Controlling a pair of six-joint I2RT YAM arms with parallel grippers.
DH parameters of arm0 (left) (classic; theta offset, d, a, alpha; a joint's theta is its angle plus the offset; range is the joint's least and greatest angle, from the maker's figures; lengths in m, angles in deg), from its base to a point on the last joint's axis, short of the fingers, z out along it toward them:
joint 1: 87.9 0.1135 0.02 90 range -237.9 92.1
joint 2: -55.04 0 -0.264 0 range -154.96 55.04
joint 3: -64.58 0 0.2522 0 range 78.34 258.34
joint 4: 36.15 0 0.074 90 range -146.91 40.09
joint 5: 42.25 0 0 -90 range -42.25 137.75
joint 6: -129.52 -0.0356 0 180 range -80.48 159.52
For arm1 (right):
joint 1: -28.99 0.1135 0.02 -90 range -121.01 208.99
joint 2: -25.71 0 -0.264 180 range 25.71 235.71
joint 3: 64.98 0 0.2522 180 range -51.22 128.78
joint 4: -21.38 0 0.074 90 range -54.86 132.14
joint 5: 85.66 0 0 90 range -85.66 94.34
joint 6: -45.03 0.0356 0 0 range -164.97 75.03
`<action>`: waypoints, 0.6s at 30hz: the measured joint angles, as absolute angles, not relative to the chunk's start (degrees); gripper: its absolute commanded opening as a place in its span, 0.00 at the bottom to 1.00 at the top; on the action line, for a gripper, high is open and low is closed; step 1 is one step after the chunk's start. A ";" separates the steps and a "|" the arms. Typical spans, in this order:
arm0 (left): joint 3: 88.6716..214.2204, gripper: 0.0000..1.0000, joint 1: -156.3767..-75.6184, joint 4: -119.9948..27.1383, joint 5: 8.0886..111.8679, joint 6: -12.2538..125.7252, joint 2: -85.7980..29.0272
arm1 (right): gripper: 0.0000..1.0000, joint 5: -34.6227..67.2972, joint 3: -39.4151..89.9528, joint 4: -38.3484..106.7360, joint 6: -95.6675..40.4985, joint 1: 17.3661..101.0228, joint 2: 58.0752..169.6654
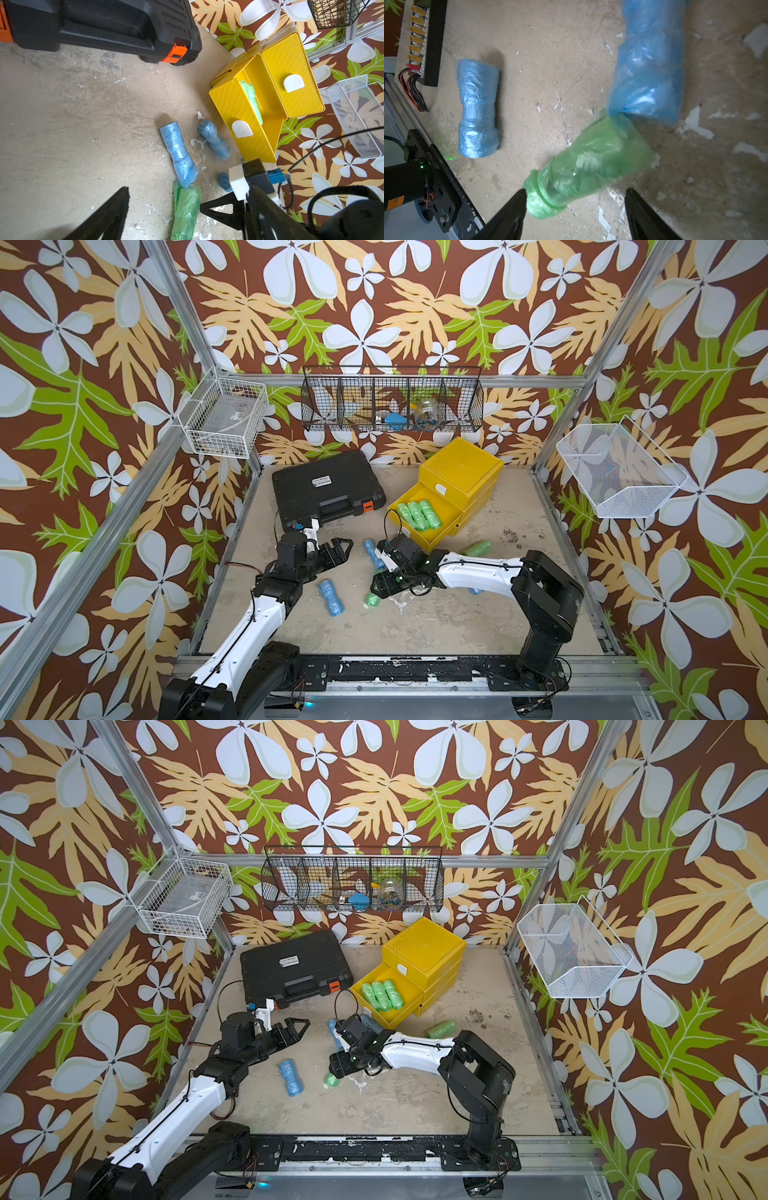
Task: Sort the rolls of trash bags by color and place them into the drawer
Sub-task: Pick up the roll of trash bags from the center of the board.
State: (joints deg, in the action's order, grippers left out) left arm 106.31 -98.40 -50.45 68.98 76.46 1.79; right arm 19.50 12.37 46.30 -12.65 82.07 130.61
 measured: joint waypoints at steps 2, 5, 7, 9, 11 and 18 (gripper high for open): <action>105.80 0.91 -98.40 -50.58 69.00 76.57 2.71 | 0.74 19.67 14.53 46.37 -12.89 82.18 132.71; 105.15 0.91 -98.38 -50.88 69.00 76.60 4.26 | 0.71 19.30 18.05 47.26 -13.75 82.79 135.33; 104.78 0.91 -98.38 -50.99 68.94 76.66 4.94 | 0.68 19.12 20.70 47.92 -14.47 83.45 137.23; 104.43 0.91 -98.38 -51.17 68.76 76.79 5.29 | 0.64 18.73 22.73 48.53 -15.39 83.97 138.83; 103.95 0.91 -98.31 -51.52 68.66 76.79 5.57 | 0.59 17.53 24.06 49.54 -15.82 84.54 140.14; 102.50 0.92 -98.18 -52.15 68.07 76.79 6.60 | 0.38 16.22 24.59 51.11 -17.13 84.98 141.65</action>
State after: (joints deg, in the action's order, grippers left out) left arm 102.50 -98.18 -52.15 68.07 76.79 6.60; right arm 16.22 24.59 51.11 -17.13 84.98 141.65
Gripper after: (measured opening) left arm 0.916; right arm 0.412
